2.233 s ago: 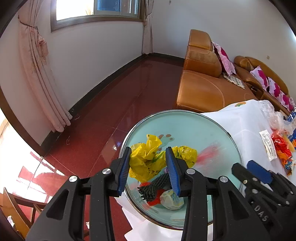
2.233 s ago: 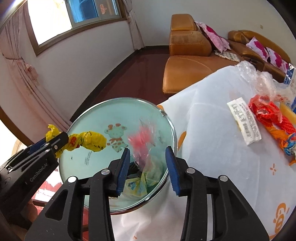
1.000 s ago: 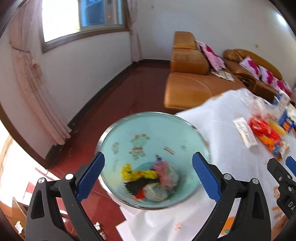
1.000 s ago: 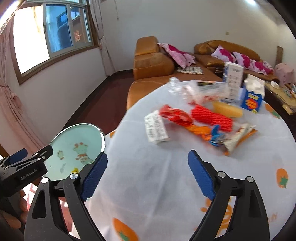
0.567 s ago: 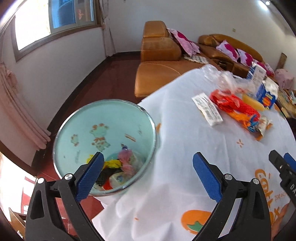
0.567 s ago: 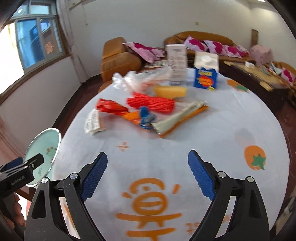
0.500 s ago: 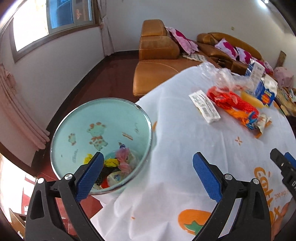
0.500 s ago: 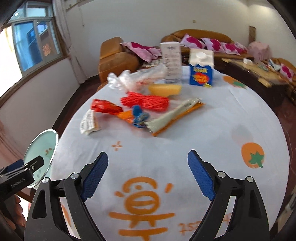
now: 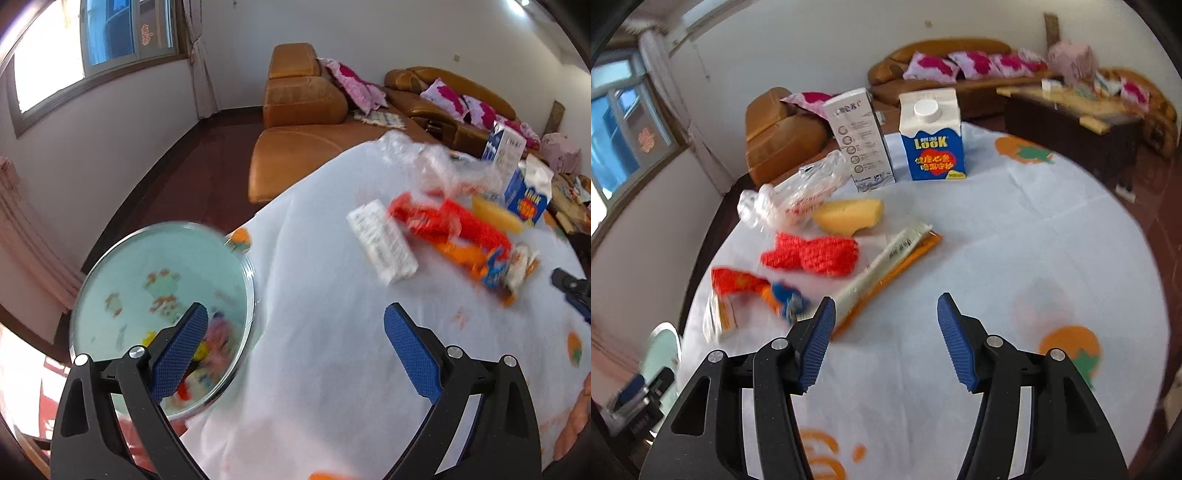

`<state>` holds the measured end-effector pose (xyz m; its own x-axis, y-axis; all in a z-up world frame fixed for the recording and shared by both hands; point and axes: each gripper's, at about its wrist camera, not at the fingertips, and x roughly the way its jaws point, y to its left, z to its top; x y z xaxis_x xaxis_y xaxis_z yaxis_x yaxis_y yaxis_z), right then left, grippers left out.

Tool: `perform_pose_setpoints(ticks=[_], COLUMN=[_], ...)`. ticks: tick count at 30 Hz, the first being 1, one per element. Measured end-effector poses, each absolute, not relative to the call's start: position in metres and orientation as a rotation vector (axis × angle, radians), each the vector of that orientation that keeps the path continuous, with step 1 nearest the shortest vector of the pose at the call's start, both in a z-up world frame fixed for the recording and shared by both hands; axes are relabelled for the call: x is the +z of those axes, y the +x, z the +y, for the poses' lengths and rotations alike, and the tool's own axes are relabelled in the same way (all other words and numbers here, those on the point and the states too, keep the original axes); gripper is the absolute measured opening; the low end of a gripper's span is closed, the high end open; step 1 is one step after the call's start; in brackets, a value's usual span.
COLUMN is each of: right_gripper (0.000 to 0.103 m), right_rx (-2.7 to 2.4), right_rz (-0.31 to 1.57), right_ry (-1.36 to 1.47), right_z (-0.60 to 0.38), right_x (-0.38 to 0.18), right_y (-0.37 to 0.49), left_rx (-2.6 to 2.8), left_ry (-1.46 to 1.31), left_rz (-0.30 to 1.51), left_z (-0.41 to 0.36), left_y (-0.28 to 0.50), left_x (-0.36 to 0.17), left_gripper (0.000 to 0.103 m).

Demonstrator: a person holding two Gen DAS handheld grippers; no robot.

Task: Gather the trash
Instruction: 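Move both open tools back from the bin toward the table, then grasp the white receipt strip with the left tool while the right tool grasps the long snack wrapper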

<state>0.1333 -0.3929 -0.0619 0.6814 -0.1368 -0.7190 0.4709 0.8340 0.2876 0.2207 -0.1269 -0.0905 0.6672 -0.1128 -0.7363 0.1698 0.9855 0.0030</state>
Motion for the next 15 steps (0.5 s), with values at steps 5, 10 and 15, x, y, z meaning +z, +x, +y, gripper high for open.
perform_pose_setpoints(ticks=[5,10,15], right_gripper=[0.053,0.038,0.018], right_rx=[-0.377,-0.376,-0.305], right_rz=[0.827,0.865,0.864], right_ry=[0.586,0.578,0.568], right_z=[-0.404,-0.396,-0.398], right_x=[-0.083,-0.097,-0.100], right_y=[0.173,0.189,0.184], left_rx=[-0.167,-0.157,-0.153], left_ry=[0.074,0.104,0.060], left_rz=[0.826,0.851,0.902], left_z=[-0.159,-0.187,-0.185], left_y=[0.253,0.277,0.292], left_x=[-0.092,-0.105,-0.119], left_gripper=[0.094,0.092,0.077])
